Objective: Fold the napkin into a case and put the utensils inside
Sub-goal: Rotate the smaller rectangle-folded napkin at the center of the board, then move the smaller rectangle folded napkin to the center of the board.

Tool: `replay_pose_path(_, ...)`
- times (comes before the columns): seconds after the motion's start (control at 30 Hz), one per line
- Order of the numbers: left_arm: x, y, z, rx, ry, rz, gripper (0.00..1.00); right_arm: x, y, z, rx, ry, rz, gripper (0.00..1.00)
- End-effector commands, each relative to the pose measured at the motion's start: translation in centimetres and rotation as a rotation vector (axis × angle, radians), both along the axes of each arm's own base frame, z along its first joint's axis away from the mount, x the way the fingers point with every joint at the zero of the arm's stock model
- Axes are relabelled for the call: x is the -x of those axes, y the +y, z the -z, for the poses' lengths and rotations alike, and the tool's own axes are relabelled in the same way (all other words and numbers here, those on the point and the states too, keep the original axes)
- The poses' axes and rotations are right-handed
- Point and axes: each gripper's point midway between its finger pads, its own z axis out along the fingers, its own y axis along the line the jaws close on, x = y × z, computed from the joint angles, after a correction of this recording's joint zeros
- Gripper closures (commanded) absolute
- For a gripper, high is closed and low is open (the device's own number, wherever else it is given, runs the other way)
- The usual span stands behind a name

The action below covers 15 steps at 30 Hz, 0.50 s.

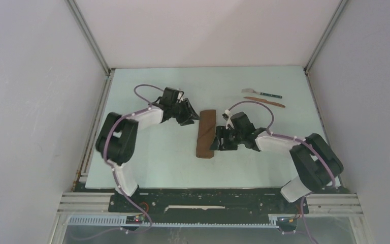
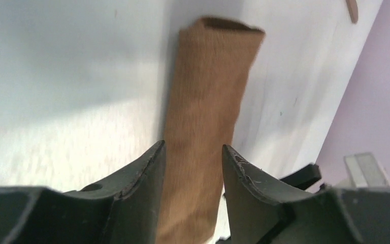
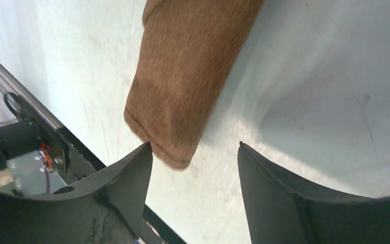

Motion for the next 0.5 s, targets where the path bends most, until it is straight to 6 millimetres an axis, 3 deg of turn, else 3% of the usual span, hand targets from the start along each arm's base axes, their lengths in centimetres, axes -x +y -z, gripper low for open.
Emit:
replay_pose_path(0.0, 3.4, 2.3, -5.8, -0.030, -0.135, 0.017, 0.50, 2.3, -2.2, -1.3, 0.166, -0.060, -0.095, 0.29)
replay_pose_path(0.07, 5.4, 3.1, -6.6, -0.018, -0.151, 0.018, 0.50, 3.2, -1.9, -1.1, 0.188, -0.031, -0.059, 0.15)
replay_pose_path(0.27, 9.7, 6.4, -9.4, -0.071, -0.236, -0.006, 0.49, 4.7, -0.4, -0.6, 0.346, -0.117, 0.175, 0.26)
replay_pose_path(0.47, 11.3, 7.5, -13.5, -0.048, -0.358, -0.016, 0.48, 5.8, 1.4, 0.3, 0.438, -0.112, 0.290, 0.23)
